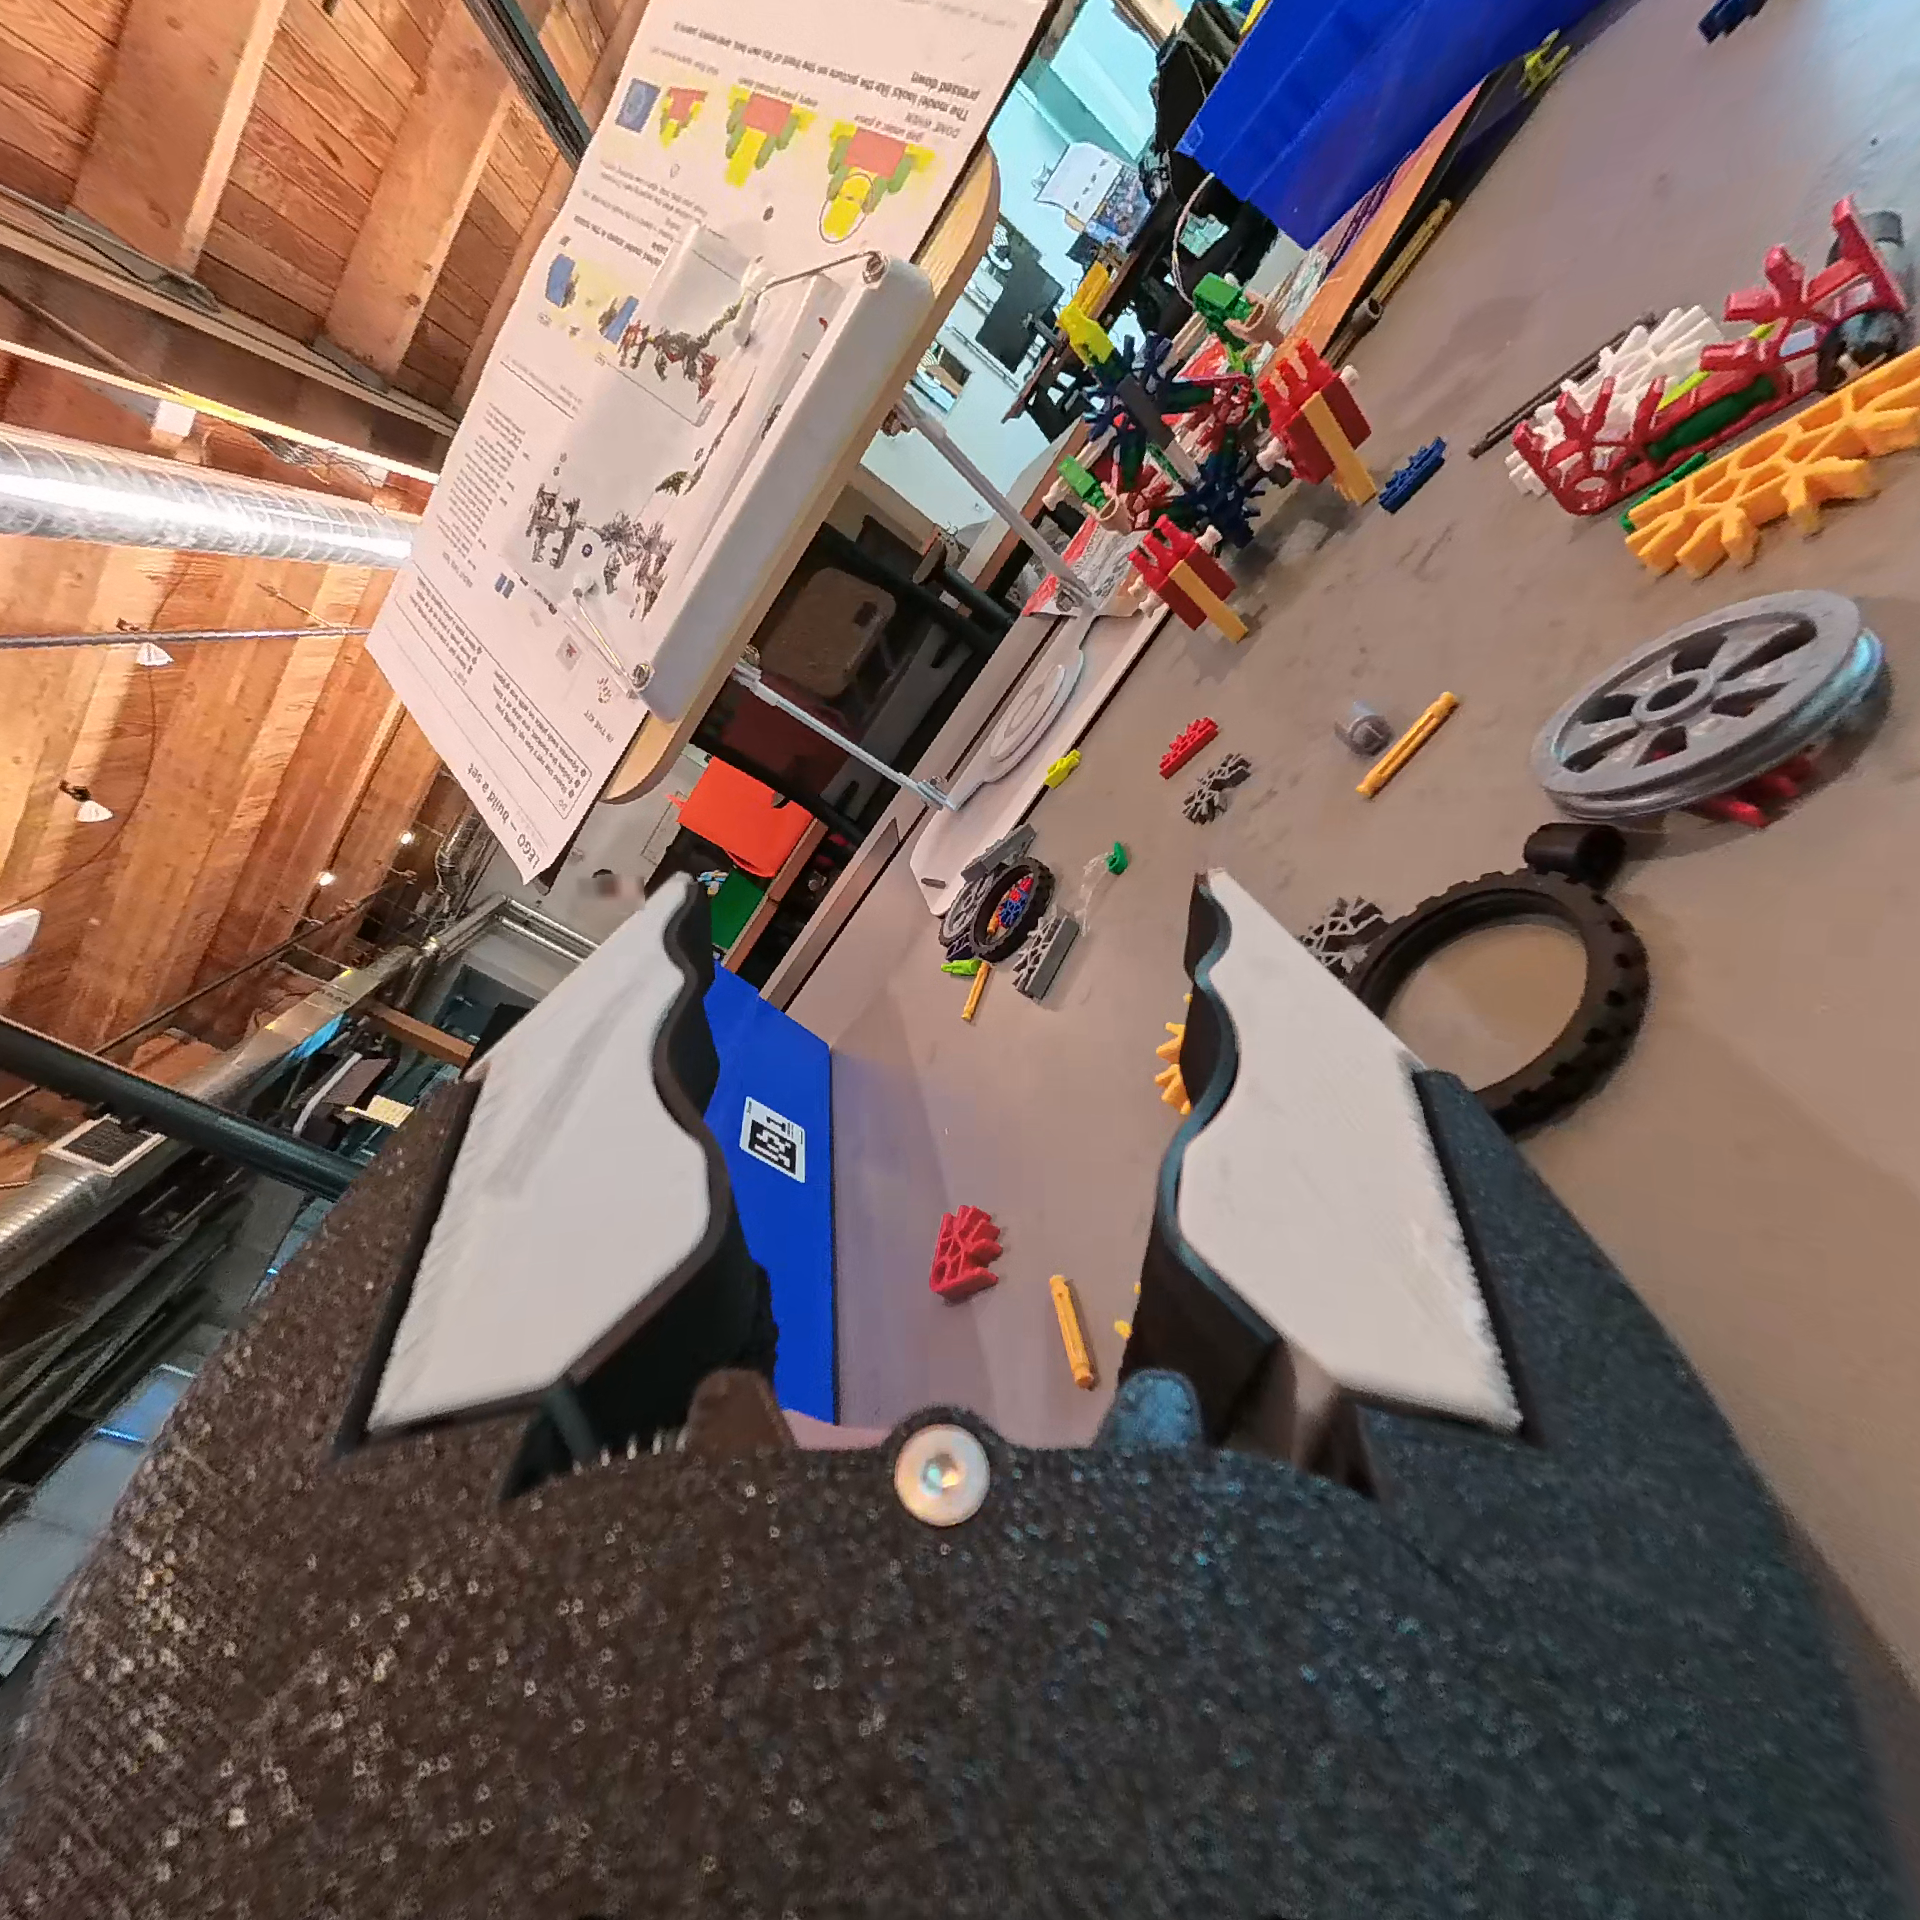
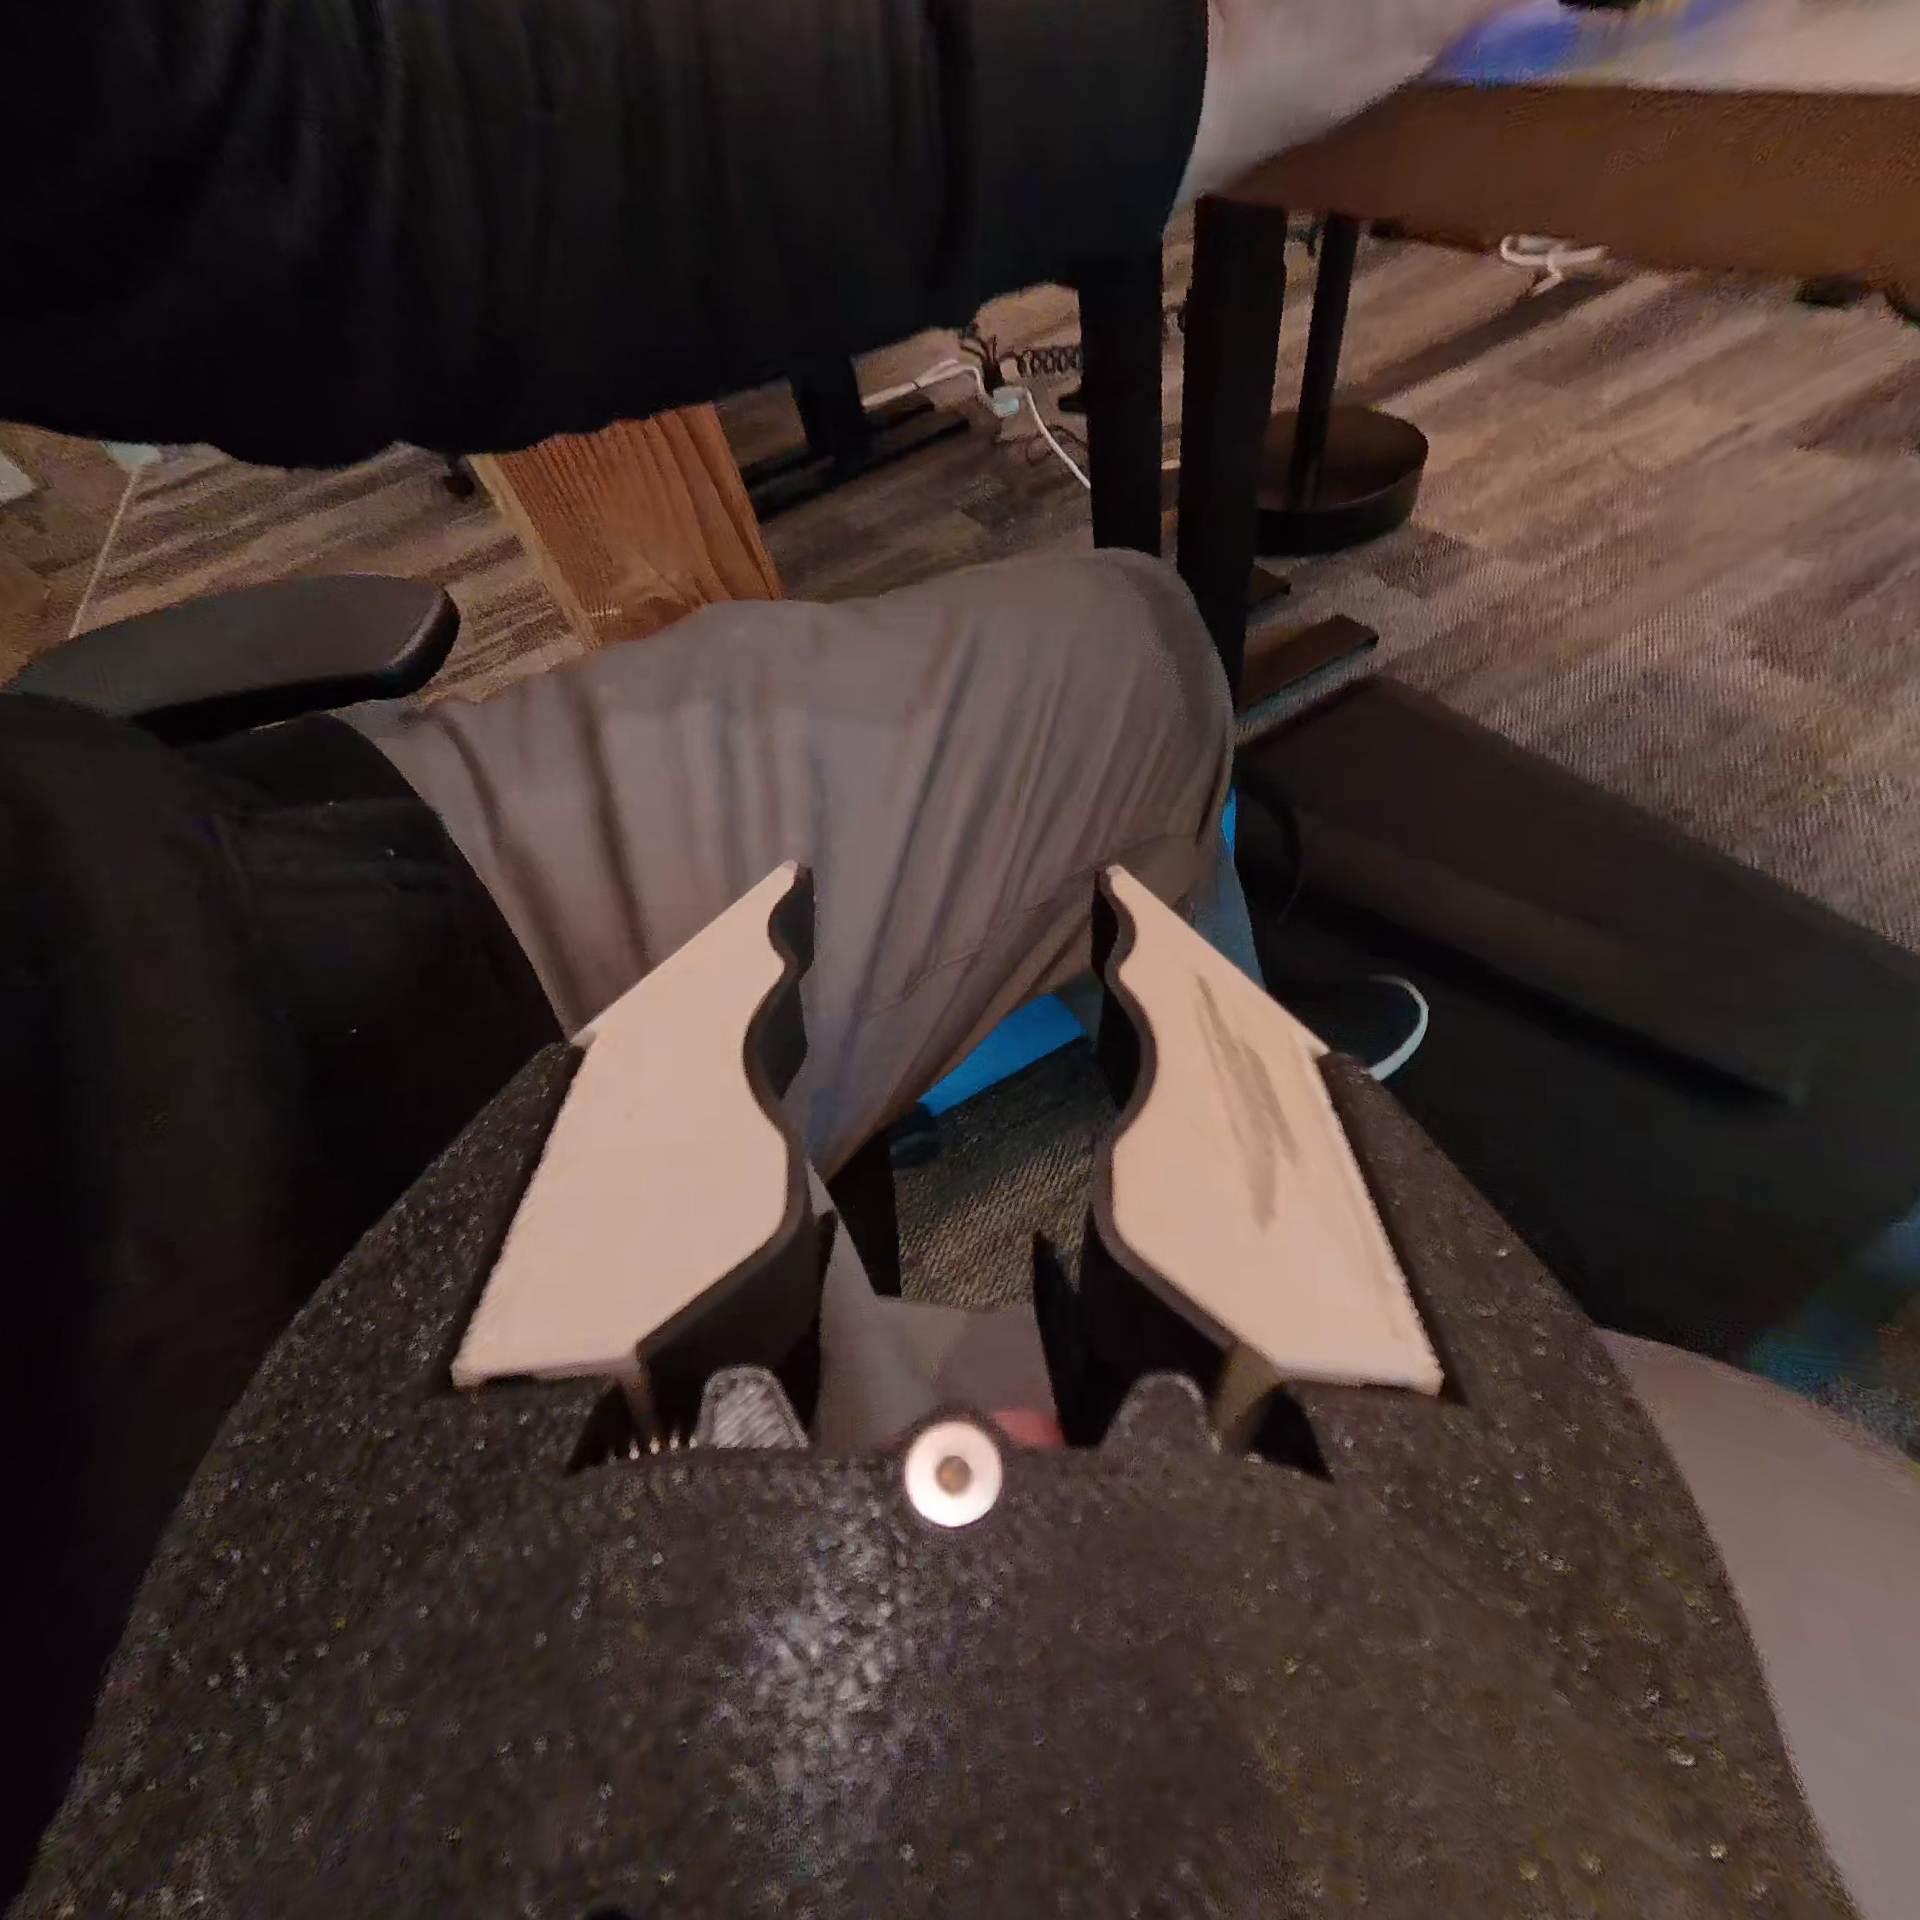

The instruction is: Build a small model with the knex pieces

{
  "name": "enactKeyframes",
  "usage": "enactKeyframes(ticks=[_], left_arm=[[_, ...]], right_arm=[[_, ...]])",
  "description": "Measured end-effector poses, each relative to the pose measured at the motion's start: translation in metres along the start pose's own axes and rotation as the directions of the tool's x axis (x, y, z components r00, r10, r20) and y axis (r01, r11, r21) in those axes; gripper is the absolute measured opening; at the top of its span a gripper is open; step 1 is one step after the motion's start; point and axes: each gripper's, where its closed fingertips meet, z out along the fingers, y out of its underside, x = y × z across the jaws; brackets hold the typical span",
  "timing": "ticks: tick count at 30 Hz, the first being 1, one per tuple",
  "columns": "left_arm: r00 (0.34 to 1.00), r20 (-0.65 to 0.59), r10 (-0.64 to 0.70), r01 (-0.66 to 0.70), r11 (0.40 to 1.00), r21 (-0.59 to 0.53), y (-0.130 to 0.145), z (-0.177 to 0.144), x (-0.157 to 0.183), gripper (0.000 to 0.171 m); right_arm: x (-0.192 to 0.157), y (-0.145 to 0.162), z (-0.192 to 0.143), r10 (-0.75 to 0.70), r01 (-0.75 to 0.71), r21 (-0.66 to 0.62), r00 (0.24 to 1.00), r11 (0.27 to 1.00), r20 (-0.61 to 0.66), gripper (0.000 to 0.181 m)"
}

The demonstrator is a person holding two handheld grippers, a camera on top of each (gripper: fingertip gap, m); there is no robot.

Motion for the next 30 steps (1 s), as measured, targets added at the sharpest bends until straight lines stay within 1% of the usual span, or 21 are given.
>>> enactKeyframes(ticks=[3,9,13,16,19,22,25,28,30], left_arm=[[1.000,-0.001,0.015,-0.015,1.000,-0.005,0.000,0.001,0.001,0.089],[1.000,0.007,0.025,-0.025,1.000,-0.015,0.002,0.001,0.002,0.089],[0.999,0.006,0.038,-0.038,0.999,-0.019,0.002,0.002,0.003,0.089],[0.999,0.012,0.035,-0.035,0.999,-0.017,0.002,0.002,0.002,0.088],[0.999,0.014,0.042,-0.042,0.999,-0.026,0.003,0.003,0.002,0.088],[0.998,0.013,0.060,-0.059,0.997,-0.043,0.005,0.004,0.004,0.083],[0.996,0.019,0.088,-0.086,0.994,-0.060,0.007,0.006,0.006,0.077],[0.996,0.021,0.091,-0.089,0.994,-0.069,0.008,0.007,0.006,0.075],[0.995,0.026,0.098,-0.095,0.992,-0.076,0.009,0.008,0.005,0.074]], right_arm=[[-0.009,0.017,-0.012,0.043,-0.044,-0.025,0.998,0.999,-0.040,0.054],[-0.022,0.062,-0.037,0.128,-0.140,-0.095,0.984,0.985,-0.126,0.056],[-0.028,0.080,-0.055,0.185,-0.199,-0.069,0.967,0.978,-0.173,0.056],[-0.033,0.088,-0.062,0.223,-0.237,-0.047,0.955,0.970,-0.194,0.056],[-0.044,0.093,-0.060,0.213,-0.228,-0.056,0.958,0.972,-0.190,0.056],[-0.060,0.091,-0.053,0.162,-0.170,-0.040,0.973,0.985,-0.166,0.056],[-0.077,0.087,-0.040,0.113,-0.117,-0.030,0.987,0.993,-0.112,0.056],[-0.094,0.083,-0.028,0.111,-0.111,-0.006,0.993,0.994,-0.049,0.056],[-0.103,0.083,-0.023,0.095,-0.095,0.006,0.995,0.995,-0.030,0.056]])
